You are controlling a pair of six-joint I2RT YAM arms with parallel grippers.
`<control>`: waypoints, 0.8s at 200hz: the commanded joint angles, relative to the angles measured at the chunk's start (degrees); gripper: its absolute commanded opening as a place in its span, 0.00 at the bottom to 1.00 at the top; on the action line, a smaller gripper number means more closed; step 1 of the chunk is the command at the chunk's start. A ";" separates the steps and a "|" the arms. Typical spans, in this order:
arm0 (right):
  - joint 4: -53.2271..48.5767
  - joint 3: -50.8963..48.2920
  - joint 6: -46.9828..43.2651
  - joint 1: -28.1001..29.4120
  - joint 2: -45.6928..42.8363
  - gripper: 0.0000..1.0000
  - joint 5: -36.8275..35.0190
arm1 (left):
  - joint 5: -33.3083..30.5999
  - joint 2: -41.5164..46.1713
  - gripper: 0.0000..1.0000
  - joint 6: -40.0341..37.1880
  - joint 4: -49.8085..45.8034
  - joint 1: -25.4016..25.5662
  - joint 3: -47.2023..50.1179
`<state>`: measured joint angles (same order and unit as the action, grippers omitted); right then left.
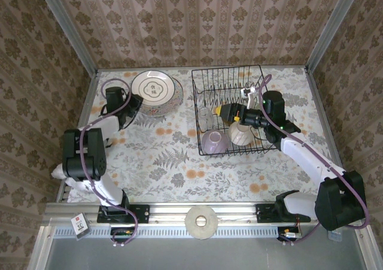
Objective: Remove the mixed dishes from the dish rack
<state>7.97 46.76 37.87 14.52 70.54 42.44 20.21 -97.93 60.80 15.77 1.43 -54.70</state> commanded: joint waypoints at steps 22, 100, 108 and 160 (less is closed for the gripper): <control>-1.24 0.96 -1.58 0.56 -1.28 1.00 -0.88 | 2.28 -4.47 0.00 -1.65 1.53 -1.11 -5.47; -1.64 1.43 -2.49 1.74 -0.78 1.00 -0.99 | 3.44 -10.39 0.00 -1.24 1.45 -1.43 -8.43; -1.72 1.49 -2.51 1.85 -0.68 1.00 -1.04 | 3.35 -10.70 0.00 -1.34 1.56 -1.43 -8.48; -1.90 1.66 -3.06 2.26 -0.76 1.00 -1.28 | 4.05 -13.50 0.00 -1.62 1.46 -1.61 -10.13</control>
<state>7.07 46.76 36.10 16.29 70.52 42.00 22.50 -110.50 60.20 15.35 0.54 -62.46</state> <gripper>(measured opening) 0.999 0.097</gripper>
